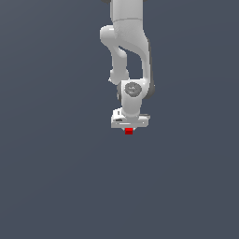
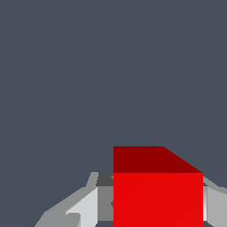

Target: Pick up the red cube and move it to a goal position.

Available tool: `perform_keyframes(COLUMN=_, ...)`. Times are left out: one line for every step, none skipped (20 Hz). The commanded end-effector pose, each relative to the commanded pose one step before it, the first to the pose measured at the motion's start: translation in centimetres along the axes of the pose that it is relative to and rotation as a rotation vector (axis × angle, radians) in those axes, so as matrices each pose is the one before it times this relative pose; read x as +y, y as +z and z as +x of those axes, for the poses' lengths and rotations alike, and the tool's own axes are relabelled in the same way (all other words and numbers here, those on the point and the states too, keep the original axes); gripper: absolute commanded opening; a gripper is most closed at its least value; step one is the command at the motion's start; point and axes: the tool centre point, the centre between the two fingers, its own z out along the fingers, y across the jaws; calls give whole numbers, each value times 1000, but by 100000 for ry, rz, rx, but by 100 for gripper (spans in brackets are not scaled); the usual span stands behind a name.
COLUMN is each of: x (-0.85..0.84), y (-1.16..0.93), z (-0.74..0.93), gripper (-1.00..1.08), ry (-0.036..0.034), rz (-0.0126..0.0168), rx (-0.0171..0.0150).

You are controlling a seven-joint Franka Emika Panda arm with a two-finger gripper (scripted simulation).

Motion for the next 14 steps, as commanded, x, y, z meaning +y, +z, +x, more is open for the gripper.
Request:
perform_keyframes(x=20, y=-89, z=6, gripper=-100, ry=-1, rz=-2, rx=8)
perform_keyframes(x=25, y=-123, z=3, gripper=-100, ry=0, rz=0, rx=0)
perform_keyframes(x=36, y=-173, z=4, gripper=-100, ry=0, rz=0, rx=0)
perform_keyframes(x=46, y=-222, z=5, gripper=-100, ry=0, rz=0, rx=0)
perform_keyframes(x=56, y=-272, z=6, gripper=-100, ry=0, rz=0, rx=0)
perform_keyframes(x=66, y=-322, z=7, gripper=-100, ry=0, rz=0, rx=0)
perform_keyframes(x=77, y=-373, z=9, gripper=-100, ry=0, rz=0, rx=0)
perform_keyframes(x=87, y=-425, z=10, gripper=-100, ry=0, rz=0, rx=0)
perform_keyframes(x=97, y=-478, z=11, gripper=-100, ry=0, rz=0, rx=0)
perform_keyframes(x=108, y=-532, z=13, gripper=-100, ry=0, rz=0, rx=0)
perform_keyframes(x=119, y=-586, z=14, gripper=-100, ry=0, rz=0, rx=0)
perform_keyframes(x=129, y=-639, z=16, gripper=-100, ry=0, rz=0, rx=0)
perform_keyframes(x=139, y=-691, z=18, gripper=-100, ry=0, rz=0, rx=0)
perform_keyframes(x=149, y=-740, z=19, gripper=-100, ry=0, rz=0, rx=0)
